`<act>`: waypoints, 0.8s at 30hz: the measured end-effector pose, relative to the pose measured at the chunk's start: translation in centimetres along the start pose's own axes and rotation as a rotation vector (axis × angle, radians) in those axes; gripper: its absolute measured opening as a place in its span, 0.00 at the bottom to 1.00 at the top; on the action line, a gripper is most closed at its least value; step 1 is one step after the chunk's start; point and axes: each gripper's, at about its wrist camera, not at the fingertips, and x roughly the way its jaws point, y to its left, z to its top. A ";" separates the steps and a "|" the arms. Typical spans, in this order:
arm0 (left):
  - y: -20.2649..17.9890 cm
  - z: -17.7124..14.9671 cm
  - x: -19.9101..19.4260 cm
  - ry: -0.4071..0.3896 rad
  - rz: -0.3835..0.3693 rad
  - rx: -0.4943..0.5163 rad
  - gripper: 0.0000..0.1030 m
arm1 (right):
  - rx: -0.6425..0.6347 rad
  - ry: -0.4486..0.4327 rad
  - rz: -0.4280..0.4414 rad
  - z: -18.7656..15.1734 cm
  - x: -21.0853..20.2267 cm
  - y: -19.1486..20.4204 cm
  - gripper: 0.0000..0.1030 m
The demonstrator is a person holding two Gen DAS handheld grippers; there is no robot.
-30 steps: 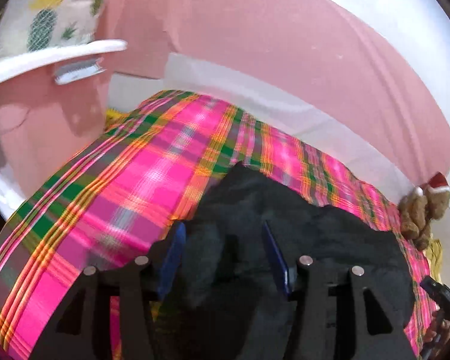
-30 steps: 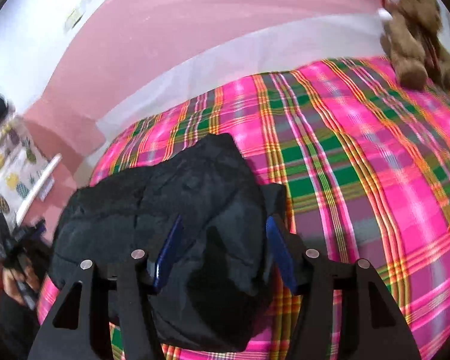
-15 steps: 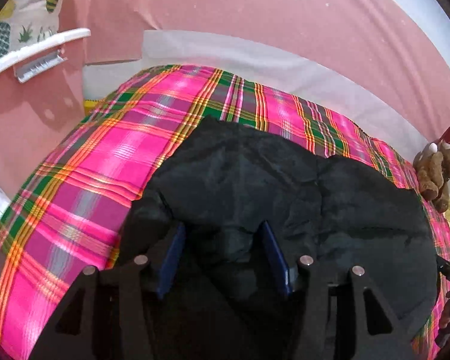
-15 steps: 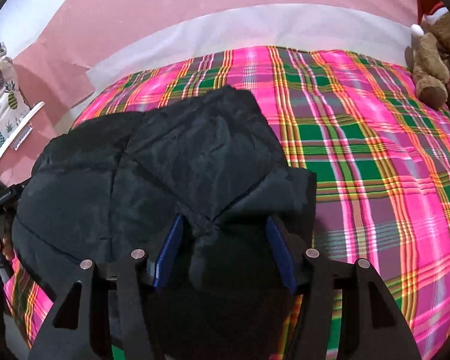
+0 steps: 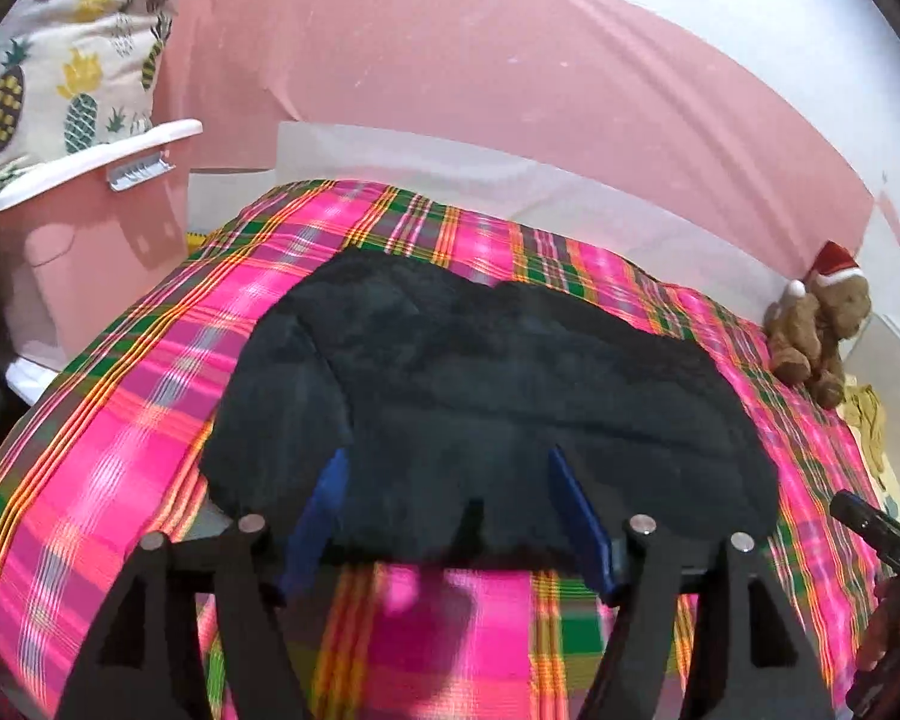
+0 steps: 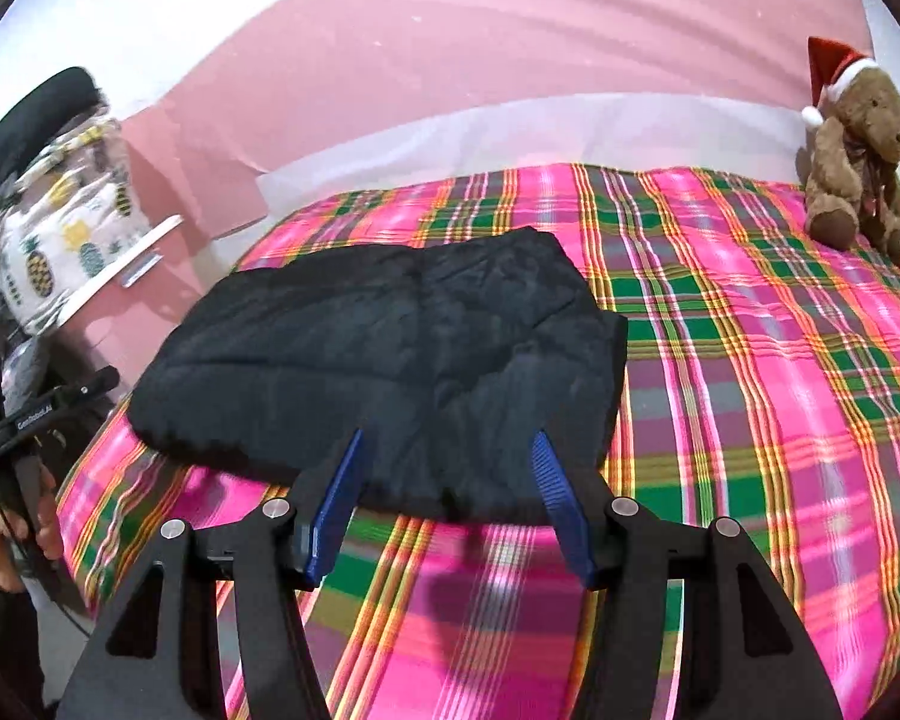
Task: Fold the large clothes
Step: 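Pull both tools back from the folded jacket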
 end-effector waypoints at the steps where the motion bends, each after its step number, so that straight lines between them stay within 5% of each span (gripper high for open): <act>1: -0.5 -0.6 -1.0 -0.004 -0.002 0.005 0.69 | -0.004 -0.007 -0.001 -0.6 -0.9 0.3 0.56; 11: -4.7 -6.3 -7.9 -0.020 -0.018 0.051 0.78 | -0.087 -0.028 -0.040 -5.3 -6.8 3.3 0.56; 17: -5.8 -8.6 -10.1 -0.012 -0.004 0.057 0.92 | -0.135 -0.040 -0.051 -7.0 -8.9 5.1 0.56; 24: -6.7 -9.9 -10.7 -0.001 0.034 0.079 0.97 | -0.174 -0.027 -0.058 -8.2 -9.0 6.5 0.56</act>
